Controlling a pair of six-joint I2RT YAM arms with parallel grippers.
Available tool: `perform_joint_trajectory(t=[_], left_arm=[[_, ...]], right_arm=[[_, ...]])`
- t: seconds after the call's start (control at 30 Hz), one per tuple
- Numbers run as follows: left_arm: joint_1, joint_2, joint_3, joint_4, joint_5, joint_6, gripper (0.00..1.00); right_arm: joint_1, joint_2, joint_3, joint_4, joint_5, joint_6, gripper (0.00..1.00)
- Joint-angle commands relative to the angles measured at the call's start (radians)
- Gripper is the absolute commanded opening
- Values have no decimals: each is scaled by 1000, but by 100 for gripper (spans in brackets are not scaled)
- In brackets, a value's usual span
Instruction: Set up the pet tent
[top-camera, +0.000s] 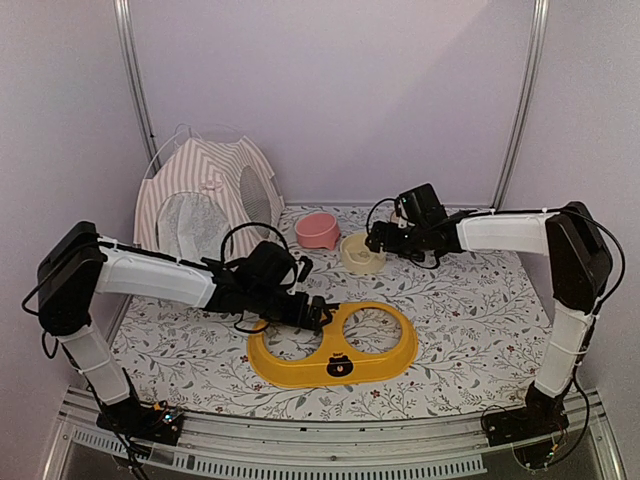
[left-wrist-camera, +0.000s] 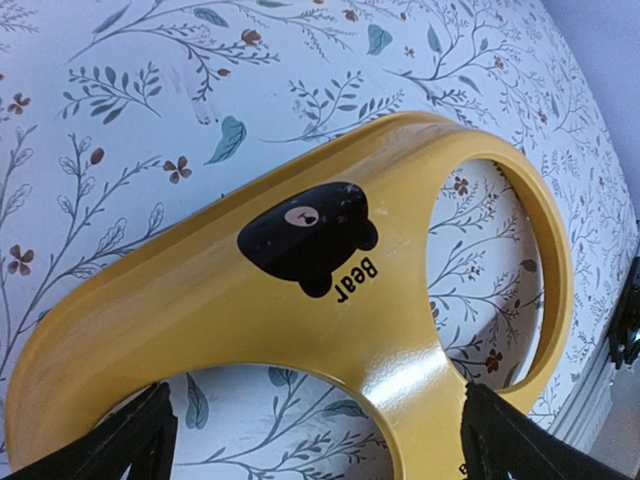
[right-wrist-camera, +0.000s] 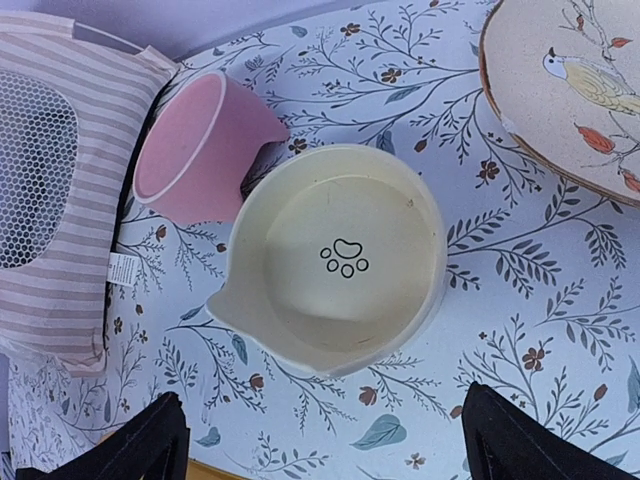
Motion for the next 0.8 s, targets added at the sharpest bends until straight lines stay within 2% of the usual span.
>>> perform_joint_trajectory(t=[0.0, 0.17, 0.5, 0.77], left_arm=[[14, -43, -5, 9, 4, 33, 99], [13, -93, -25, 5, 14, 32, 99], [10, -294, -114, -21, -6, 13, 100], [12, -387, -120, -62, -64, 41, 99]], right_arm=[[-3, 73, 58, -37, 25, -32, 96], [-2, 140, 99, -50, 49, -24, 92], [-8, 280, 212, -111, 108, -27, 88], [-20, 288, 154, -118, 127, -22, 87]])
